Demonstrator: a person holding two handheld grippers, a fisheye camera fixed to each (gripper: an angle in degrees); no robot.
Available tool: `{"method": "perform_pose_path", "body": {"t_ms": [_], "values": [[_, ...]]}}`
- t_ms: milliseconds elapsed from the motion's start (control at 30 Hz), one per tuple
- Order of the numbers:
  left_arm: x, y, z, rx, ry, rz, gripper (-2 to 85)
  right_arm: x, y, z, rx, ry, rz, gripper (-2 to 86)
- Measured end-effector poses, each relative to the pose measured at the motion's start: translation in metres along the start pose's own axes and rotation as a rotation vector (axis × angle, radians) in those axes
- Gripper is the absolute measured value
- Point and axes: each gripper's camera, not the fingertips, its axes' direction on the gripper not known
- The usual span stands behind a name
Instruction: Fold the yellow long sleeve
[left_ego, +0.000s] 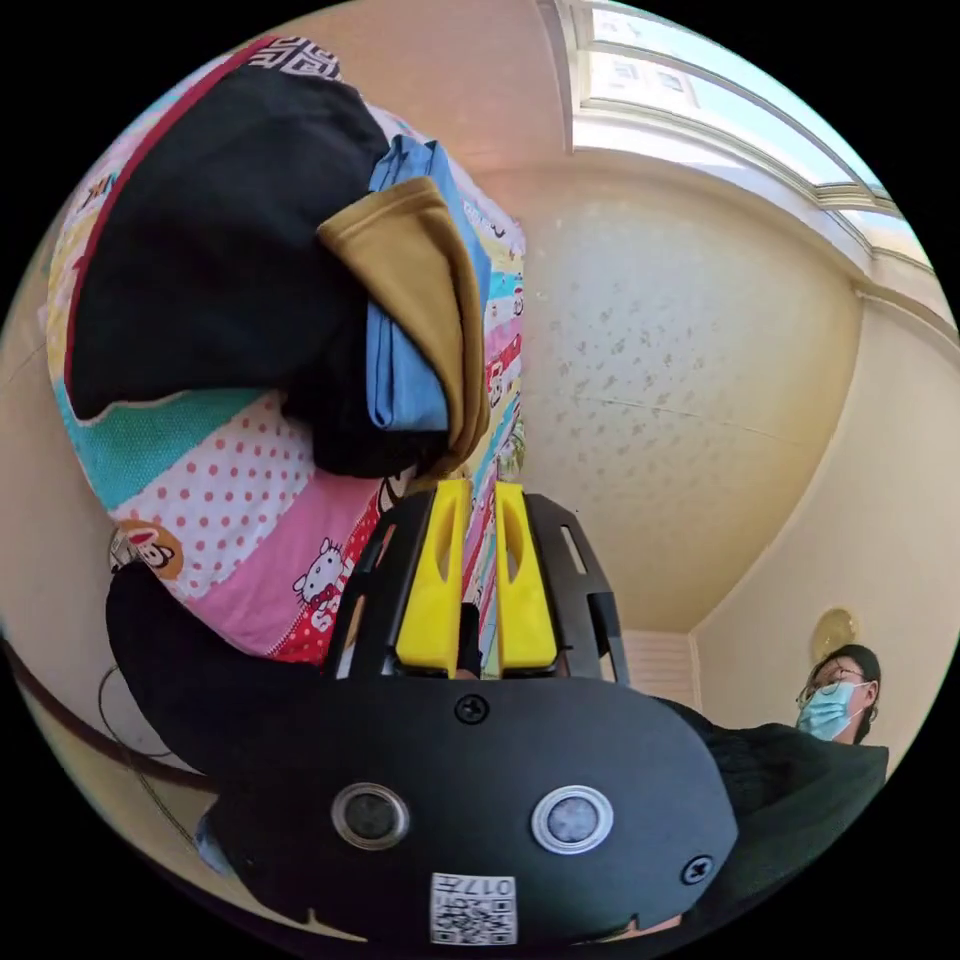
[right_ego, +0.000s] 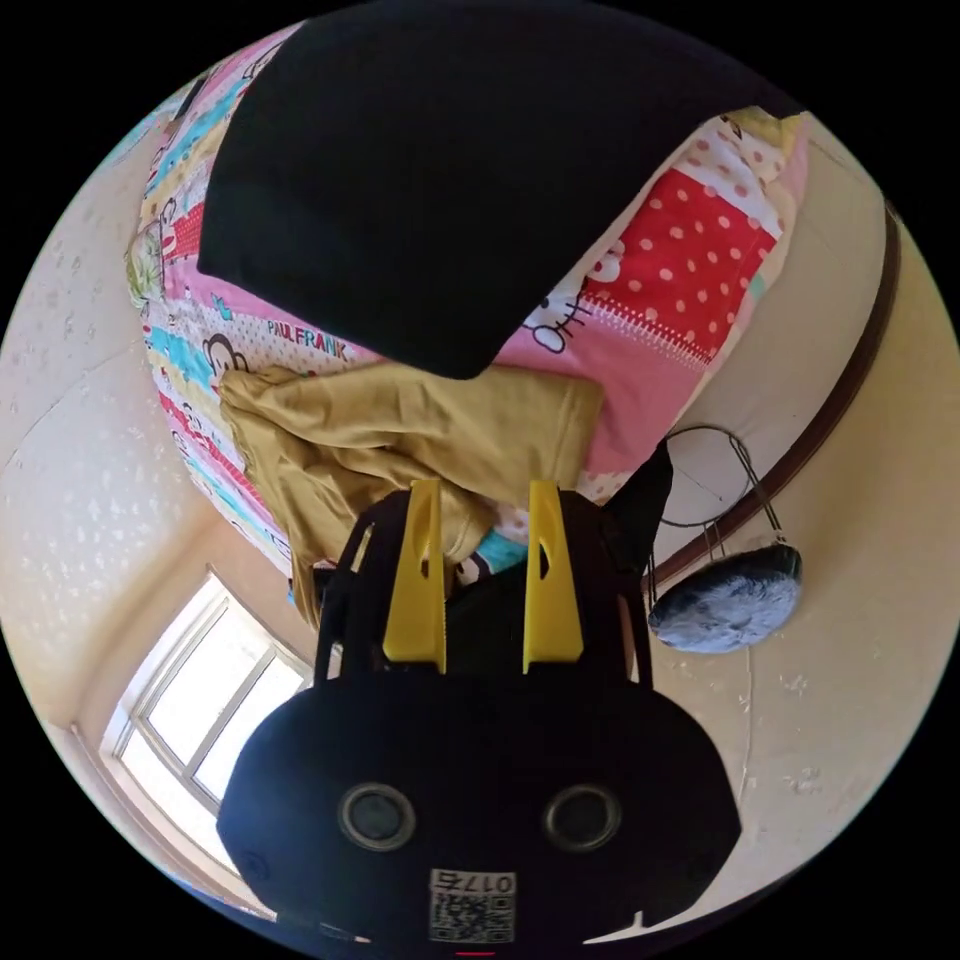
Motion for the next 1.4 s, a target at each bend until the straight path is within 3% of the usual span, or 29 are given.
{"method": "perform_pose_path", "body": {"t_ms": [233,467,500,600,667,700,767,833,933,1100,1267,1400], "values": [[0.031,0.031,-0.076,0.274,0.241,-0.052,0.2,-0.011,-0.034,0.033,-0.079,0.119,-0.088,12.4],[0.092,0.047,-0.121,0.220,0.045,0.010,-0.3,-0.045,-0.071,0.040,-0.205,0.239,-0.132,3.7],[0.096,0.051,-0.119,0.202,0.031,0.007,-0.4,-0.053,-0.071,0.037,-0.221,0.204,-0.167,3.4],[0.099,0.060,-0.100,0.111,-0.003,-0.003,-0.3,-0.096,-0.067,-0.011,-0.252,-0.204,-0.382,2.4],[0.099,0.063,-0.081,0.011,-0.080,-0.012,0.4,-0.110,-0.072,-0.094,-0.050,-0.437,-0.513,2.2],[0.099,0.065,-0.065,-0.067,-0.174,-0.013,1.8,-0.108,-0.075,-0.117,0.035,-0.453,-0.536,2.1],[0.097,0.069,-0.037,-0.203,-0.336,-0.005,4.5,-0.080,-0.080,-0.196,0.441,-0.317,-0.469,2.1],[0.088,0.081,0.011,-0.411,-0.527,0.015,7.0,-0.049,-0.081,-0.226,0.601,-0.202,-0.230,2.2],[0.073,0.110,0.070,-0.652,-0.695,0.069,7.7,-0.048,-0.092,-0.219,0.465,-0.136,-0.342,3.4],[0.048,0.163,0.134,-0.906,-0.888,0.138,8.4,-0.095,-0.078,-0.107,0.100,0.332,-0.623,7.4],[0.028,0.188,0.157,-0.974,-0.954,0.099,9.9,-0.113,-0.062,0.020,-0.306,0.530,-0.762,10.9],[0.019,0.201,0.164,-0.969,-1.046,0.105,10.4,-0.129,-0.055,0.052,-0.379,0.578,-0.773,11.9]]}}
